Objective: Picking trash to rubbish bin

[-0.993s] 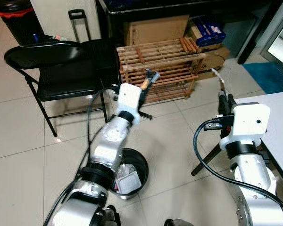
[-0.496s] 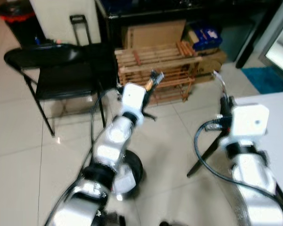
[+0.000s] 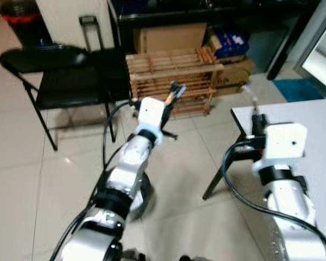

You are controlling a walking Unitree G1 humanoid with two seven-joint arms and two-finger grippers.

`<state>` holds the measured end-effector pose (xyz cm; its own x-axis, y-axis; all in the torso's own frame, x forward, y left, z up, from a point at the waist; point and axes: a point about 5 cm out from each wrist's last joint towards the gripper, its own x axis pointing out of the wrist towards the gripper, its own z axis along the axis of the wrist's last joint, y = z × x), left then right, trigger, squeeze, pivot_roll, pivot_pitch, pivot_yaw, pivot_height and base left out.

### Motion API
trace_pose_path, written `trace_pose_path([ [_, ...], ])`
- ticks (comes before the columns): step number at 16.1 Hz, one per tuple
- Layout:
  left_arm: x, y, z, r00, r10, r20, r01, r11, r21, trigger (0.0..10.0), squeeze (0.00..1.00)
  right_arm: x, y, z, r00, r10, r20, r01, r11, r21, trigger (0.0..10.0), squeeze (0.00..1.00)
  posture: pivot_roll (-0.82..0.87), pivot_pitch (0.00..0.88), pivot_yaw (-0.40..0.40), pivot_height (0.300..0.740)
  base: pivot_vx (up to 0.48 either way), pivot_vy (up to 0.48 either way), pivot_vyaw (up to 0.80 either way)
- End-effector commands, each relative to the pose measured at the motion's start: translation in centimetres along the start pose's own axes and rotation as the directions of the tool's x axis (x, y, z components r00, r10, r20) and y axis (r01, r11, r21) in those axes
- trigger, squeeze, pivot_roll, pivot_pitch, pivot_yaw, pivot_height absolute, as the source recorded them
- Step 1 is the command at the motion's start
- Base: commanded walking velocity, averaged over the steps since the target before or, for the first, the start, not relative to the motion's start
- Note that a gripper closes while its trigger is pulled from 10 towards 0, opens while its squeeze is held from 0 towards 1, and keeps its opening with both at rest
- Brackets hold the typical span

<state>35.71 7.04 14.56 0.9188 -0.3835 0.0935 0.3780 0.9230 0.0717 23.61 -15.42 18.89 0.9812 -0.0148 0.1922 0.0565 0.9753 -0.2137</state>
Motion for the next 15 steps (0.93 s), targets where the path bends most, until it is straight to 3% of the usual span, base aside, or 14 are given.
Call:
trace_pose_path([
  [1, 0.12, -0.04, 0.12, 1.0, 0.004, 0.001, -0.004, 1.0, -0.012, 10.0, 0.0, 0.0, -0.17, 0.05, 1.0, 0.0, 0.002, 0.0, 1.0, -0.007, 10.0, 0.0, 0.09, 0.126, -0.001, 0.74, 0.0, 0.0, 0.0],
  [3, 0.13, -0.04, 0.11, 1.0, 0.006, -0.001, -0.006, 1.0, -0.012, 10.0, 0.0, 0.0, -0.13, 0.01, 1.0, 0.005, 0.002, -0.005, 1.0, -0.011, 10.0, 0.0, 0.09, 0.126, -0.001, 0.74, 0.0, 0.0, 0.31],
  [11, 0.15, 0.09, -0.08, 1.0, -0.003, -0.016, 0.003, 0.999, -0.033, 10.0, 0.0, 0.04, 0.05, -0.03, 1.0, 0.014, 0.003, -0.014, 1.0, -0.012, 10.0, 0.0, 0.09, 0.127, 0.001, 0.74, 0.0, 0.0, 0.79],
  [15, 0.22, 0.33, -0.04, 0.999, -0.03, -0.017, 0.029, 0.997, -0.071, 10.0, 0.0, 0.15, -0.01, -0.02, 1.0, 0.009, 0.006, -0.009, 1.0, -0.002, 10.0, 0.0, 0.09, 0.124, 0.006, 0.74, 0.0, 0.0, 0.0],
])
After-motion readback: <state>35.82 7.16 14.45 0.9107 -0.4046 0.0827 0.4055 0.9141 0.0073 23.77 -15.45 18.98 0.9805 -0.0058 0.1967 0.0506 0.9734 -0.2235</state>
